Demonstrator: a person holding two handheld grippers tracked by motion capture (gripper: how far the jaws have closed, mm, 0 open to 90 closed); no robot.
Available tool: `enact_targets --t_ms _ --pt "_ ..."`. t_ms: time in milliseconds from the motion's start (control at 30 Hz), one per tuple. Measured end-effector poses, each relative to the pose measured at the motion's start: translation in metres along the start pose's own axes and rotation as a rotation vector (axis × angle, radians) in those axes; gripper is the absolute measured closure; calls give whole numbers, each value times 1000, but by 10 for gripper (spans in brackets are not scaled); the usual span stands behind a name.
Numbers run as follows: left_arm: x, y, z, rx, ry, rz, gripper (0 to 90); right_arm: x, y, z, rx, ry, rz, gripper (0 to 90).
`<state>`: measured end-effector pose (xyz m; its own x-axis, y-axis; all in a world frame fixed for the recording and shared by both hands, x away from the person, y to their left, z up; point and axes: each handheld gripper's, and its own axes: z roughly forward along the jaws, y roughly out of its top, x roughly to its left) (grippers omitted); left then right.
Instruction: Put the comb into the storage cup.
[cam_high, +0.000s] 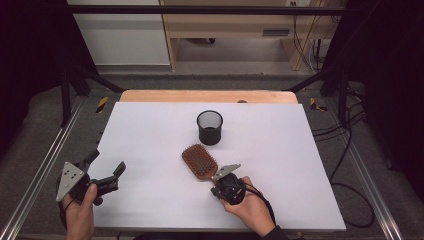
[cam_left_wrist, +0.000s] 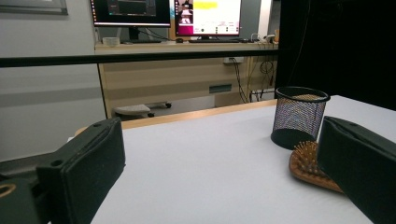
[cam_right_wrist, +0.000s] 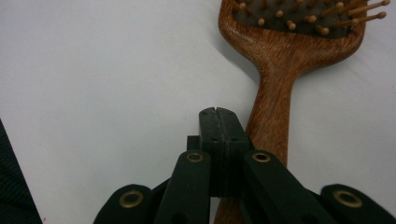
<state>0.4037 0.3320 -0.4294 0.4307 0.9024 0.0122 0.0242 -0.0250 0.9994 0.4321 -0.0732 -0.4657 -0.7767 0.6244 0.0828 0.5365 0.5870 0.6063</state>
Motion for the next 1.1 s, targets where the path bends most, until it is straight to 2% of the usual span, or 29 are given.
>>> enact_targets --t_ms 1100 --pt "-2 0 2 6 -8 8 17 -29 -8 -9 -11 -50 42 900"
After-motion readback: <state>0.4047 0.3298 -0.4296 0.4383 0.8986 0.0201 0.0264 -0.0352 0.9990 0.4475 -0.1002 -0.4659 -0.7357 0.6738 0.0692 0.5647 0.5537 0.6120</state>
